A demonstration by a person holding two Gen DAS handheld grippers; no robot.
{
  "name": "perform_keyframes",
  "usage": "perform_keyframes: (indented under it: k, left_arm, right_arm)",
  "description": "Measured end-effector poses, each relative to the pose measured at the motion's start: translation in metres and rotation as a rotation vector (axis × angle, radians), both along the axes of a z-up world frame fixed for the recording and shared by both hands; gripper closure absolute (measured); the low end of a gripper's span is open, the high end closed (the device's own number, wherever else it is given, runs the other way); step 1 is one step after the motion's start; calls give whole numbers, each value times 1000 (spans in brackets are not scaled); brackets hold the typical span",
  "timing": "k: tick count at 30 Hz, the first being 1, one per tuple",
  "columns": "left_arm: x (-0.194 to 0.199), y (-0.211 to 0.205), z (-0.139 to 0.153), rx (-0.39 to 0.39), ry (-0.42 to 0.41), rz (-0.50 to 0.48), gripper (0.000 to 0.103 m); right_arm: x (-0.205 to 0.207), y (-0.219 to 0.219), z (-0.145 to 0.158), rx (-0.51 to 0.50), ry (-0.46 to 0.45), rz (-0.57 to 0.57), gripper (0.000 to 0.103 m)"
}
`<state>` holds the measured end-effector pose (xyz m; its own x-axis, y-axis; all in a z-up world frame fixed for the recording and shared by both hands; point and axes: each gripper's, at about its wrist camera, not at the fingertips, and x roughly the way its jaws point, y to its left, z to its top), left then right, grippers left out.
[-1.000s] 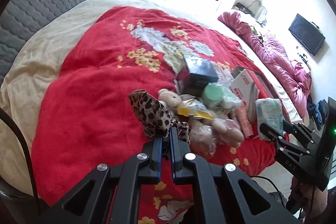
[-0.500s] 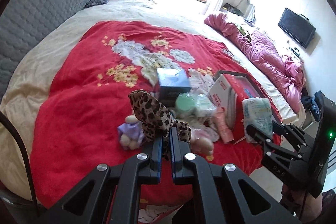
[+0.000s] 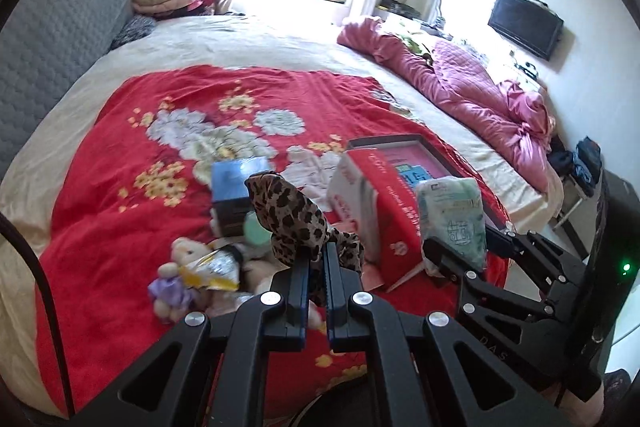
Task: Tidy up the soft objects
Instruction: 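Carry the scrunchie with the left tool while the right tool carries the packet toward the tray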
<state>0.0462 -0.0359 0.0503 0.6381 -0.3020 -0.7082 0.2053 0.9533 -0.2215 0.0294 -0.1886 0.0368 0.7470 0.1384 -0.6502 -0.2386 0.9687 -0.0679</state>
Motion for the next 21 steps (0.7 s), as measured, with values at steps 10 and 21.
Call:
perform_keyframes:
  k: [10, 21]
  left_arm:
    - [15, -58, 7, 35, -16, -86, 97]
    - [40, -119, -1, 66, 4, -166, 97]
  right_arm:
    - [2, -46, 18, 43, -48, -101, 55]
    - [8, -114, 20, 70, -65, -241, 55]
